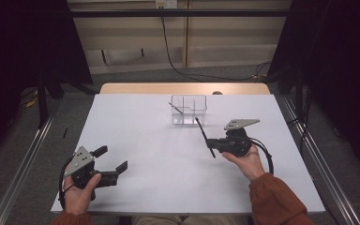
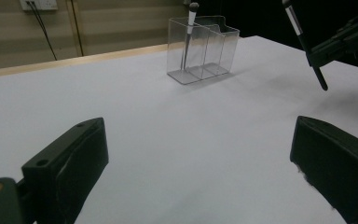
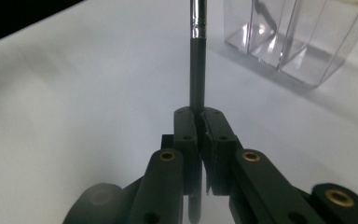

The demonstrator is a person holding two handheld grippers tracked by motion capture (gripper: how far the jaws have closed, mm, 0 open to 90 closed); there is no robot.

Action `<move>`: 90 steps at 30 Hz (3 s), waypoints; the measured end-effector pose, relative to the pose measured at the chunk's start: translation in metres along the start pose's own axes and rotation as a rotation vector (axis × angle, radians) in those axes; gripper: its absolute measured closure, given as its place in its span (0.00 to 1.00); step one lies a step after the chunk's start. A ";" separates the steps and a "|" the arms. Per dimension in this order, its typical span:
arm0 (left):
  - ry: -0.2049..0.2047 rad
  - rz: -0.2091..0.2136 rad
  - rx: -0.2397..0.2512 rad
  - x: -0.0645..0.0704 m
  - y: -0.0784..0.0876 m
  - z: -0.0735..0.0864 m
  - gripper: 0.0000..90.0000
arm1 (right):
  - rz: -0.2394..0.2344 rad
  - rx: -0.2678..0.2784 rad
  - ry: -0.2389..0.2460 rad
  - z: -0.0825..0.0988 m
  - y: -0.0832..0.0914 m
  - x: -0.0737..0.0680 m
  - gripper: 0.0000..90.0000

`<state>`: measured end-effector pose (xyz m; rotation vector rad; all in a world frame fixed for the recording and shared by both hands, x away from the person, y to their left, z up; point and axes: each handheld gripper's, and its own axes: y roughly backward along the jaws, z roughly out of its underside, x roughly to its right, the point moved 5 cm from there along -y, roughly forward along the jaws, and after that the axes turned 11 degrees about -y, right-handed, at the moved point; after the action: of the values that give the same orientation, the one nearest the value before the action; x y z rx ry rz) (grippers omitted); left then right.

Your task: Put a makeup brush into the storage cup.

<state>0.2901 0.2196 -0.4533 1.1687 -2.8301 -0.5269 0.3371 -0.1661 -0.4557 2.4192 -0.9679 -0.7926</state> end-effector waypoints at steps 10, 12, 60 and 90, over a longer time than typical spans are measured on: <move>0.005 0.002 0.003 0.000 -0.001 0.000 0.04 | -0.037 0.120 -0.004 -0.005 0.008 -0.005 0.94; 0.005 0.003 0.003 0.000 -0.001 0.000 0.04 | -0.043 0.131 0.000 -0.006 0.010 -0.006 0.94; 0.004 0.128 0.080 0.037 -0.032 -0.035 0.03 | -0.205 0.112 0.063 0.000 -0.009 -0.055 0.94; -0.052 0.246 0.109 0.077 -0.093 -0.088 0.04 | -0.234 0.134 0.096 0.001 -0.012 -0.061 0.94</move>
<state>0.3118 0.0792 -0.4076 0.8118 -3.0217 -0.3976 0.3058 -0.1137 -0.4415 2.6953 -0.7315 -0.7003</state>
